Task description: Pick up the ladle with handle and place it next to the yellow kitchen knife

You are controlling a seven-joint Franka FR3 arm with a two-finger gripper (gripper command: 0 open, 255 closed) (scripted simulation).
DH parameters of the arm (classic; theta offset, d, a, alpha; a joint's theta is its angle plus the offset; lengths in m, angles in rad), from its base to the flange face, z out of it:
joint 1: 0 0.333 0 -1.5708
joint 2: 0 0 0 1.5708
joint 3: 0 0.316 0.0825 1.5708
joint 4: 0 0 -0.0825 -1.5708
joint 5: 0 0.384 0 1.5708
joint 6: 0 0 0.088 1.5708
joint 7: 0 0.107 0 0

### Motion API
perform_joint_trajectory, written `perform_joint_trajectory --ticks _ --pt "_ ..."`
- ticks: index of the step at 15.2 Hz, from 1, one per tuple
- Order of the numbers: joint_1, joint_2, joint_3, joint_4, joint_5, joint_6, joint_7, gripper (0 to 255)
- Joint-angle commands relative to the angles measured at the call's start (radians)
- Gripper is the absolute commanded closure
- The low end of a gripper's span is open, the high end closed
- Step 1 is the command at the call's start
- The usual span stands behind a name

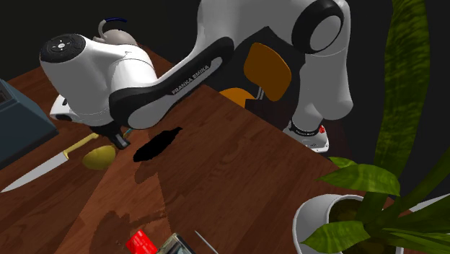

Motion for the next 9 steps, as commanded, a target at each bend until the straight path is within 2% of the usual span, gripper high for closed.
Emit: perform_joint_trajectory --ticks 1,9 --pt "-0.004 0.064 -0.008 0.098 -0.006 -0.032 -0.023 255" --pt "-0.005 0.086 -0.014 0.023 -0.018 0.063 -0.006 255"
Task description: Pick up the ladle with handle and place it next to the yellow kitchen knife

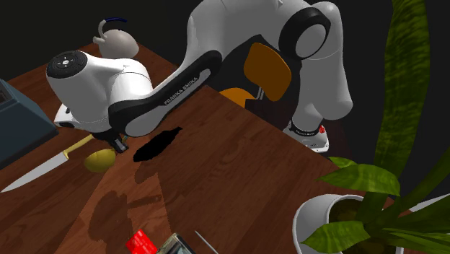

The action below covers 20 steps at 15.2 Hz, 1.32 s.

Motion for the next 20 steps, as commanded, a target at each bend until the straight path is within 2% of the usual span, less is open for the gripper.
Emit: perform_joint_trajectory --ticks 1,13,20 --pt "0.000 0.008 -0.002 -0.013 -0.004 0.021 0.004 255" --pt "0.005 0.070 -0.016 -0.091 -0.033 0.159 0.035 255" --pt "0.005 0.070 -0.016 -0.091 -0.033 0.159 0.035 255"
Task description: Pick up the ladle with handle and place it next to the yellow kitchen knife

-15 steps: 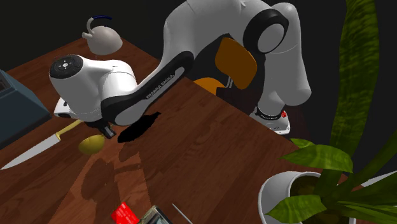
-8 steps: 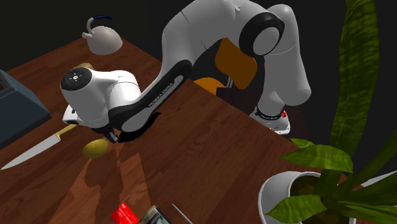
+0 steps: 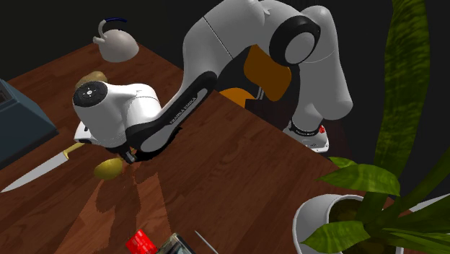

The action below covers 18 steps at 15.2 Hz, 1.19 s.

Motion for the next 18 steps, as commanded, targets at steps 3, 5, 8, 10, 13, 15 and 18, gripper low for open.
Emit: perform_joint_trajectory --ticks 3,5,8,10,13,15,18 --pt "0.000 0.001 0.001 -0.002 0.001 0.000 -0.001 0" --pt "0.000 0.002 0.001 -0.001 0.001 -0.001 -0.001 0" --pt "0.000 -0.018 0.005 0.000 0.007 -0.021 -0.004 0" --pt "-0.002 -0.057 0.013 0.006 0.019 -0.067 -0.011 0" --pt "-0.002 -0.072 0.015 0.011 0.023 -0.085 -0.014 0" --pt "-0.002 -0.072 0.015 0.011 0.023 -0.085 -0.014 0" --pt "-0.002 -0.072 0.015 0.011 0.023 -0.085 -0.014 0"
